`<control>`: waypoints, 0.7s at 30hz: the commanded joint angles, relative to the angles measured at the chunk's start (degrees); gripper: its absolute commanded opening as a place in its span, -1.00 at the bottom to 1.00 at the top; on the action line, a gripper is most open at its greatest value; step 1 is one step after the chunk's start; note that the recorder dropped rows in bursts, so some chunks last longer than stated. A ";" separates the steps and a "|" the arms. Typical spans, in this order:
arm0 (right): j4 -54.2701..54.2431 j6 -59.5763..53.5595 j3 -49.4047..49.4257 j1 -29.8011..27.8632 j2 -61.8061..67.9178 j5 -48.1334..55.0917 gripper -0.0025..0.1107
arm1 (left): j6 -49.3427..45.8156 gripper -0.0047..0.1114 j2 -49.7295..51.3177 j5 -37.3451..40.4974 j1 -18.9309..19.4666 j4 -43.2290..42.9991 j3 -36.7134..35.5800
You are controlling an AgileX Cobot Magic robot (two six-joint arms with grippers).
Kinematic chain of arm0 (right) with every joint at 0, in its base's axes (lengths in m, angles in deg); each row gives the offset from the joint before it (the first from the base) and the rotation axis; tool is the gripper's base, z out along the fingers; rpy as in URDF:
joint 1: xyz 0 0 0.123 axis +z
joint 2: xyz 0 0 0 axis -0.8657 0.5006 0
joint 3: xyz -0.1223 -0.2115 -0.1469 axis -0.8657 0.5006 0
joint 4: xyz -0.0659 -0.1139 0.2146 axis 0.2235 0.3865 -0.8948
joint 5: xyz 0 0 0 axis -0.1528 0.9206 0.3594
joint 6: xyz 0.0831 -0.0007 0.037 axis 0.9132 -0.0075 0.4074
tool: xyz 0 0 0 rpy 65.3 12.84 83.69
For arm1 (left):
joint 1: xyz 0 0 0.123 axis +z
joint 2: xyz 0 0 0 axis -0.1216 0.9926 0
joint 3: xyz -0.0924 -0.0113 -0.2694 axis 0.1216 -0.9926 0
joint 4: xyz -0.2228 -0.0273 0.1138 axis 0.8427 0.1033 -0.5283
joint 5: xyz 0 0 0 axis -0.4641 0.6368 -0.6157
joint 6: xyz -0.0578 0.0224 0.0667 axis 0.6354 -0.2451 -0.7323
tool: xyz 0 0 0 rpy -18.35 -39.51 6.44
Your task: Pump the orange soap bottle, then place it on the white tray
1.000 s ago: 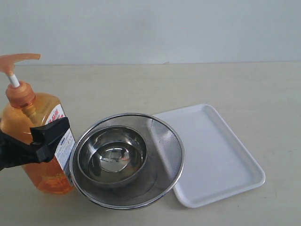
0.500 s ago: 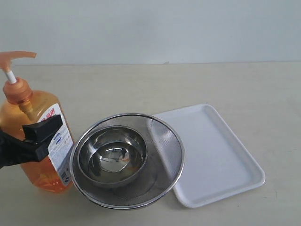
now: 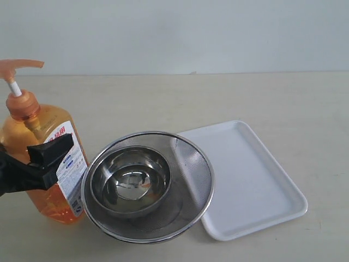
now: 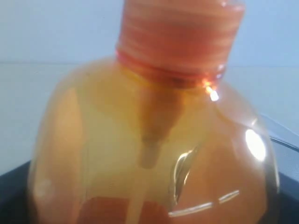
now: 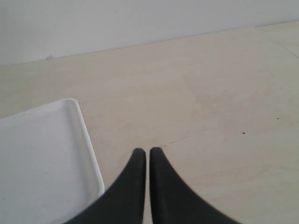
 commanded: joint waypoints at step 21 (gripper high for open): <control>0.30 -0.01 -0.03 -0.05 -0.31 -0.71 -0.96 | -2.41 -0.84 -22.64 22.60 -0.13 -2.44 0.09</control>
